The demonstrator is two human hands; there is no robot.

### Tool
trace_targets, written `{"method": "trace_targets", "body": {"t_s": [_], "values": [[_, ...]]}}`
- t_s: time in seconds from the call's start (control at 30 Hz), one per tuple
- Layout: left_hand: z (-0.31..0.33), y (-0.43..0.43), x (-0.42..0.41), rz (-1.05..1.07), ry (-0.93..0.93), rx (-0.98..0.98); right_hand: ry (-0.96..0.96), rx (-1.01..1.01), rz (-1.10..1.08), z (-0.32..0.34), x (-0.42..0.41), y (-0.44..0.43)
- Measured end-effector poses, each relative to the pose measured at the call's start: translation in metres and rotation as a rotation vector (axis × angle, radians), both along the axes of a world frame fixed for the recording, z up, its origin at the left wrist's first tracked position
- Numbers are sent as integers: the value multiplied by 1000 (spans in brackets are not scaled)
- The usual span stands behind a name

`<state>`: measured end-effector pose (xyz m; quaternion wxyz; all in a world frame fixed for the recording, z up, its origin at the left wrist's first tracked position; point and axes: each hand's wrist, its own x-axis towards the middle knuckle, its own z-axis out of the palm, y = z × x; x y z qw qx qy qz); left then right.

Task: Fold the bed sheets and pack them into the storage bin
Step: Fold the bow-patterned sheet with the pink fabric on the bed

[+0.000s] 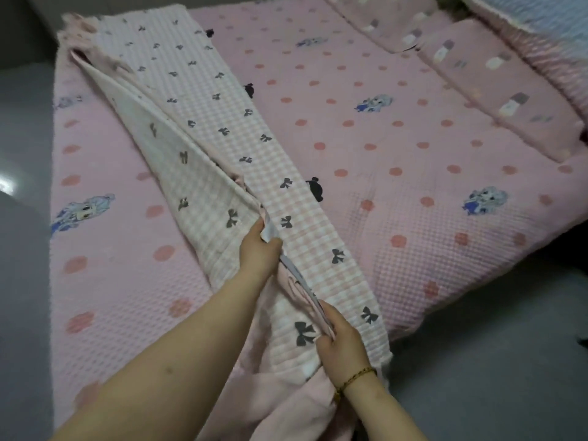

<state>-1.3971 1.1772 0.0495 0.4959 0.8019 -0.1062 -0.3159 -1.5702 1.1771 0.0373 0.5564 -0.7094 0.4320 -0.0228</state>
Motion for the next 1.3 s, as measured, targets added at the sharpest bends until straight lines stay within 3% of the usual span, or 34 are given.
{"method": "trace_targets", "body": {"t_s": [0.17, 0.3, 0.4, 0.5, 0.53, 0.63, 0.77, 0.83, 0.97, 1.07, 1.2, 1.3], "values": [[-35, -79, -37, -210, -57, 176, 153, 65, 17, -27, -38, -84], [-77, -76, -66, -752, -155, 520, 330, 207, 3, -72, -55, -112], [-99, -46, -78, -966, -377, 666, 311, 336, -55, -94, -60, -110], [-119, -2, -80, -838, -712, 687, 305, 426, -78, -114, -58, -105], [-123, 10, -81, -774, -743, 705, 343, 427, -64, -119, -58, -104], [-133, 40, -82, -800, -698, 784, 427, 406, 64, -128, -62, -101], [-156, 72, -97, -908, -763, 706, 460, 323, 170, -129, -86, -113], [-169, 89, -119, -953, -773, 655, 472, 373, 187, -127, -92, -112], [-173, 120, -155, -976, -786, 535, 379, 455, -43, -137, -83, -93], [-167, 124, -147, -920, -802, 485, 510, 368, -80, -139, -88, -92], [-147, 95, -102, -668, -731, 591, 496, 425, -189, -128, -102, -102], [-143, 85, -88, -780, -677, 691, 415, 569, -303, -119, -97, -102]]}}
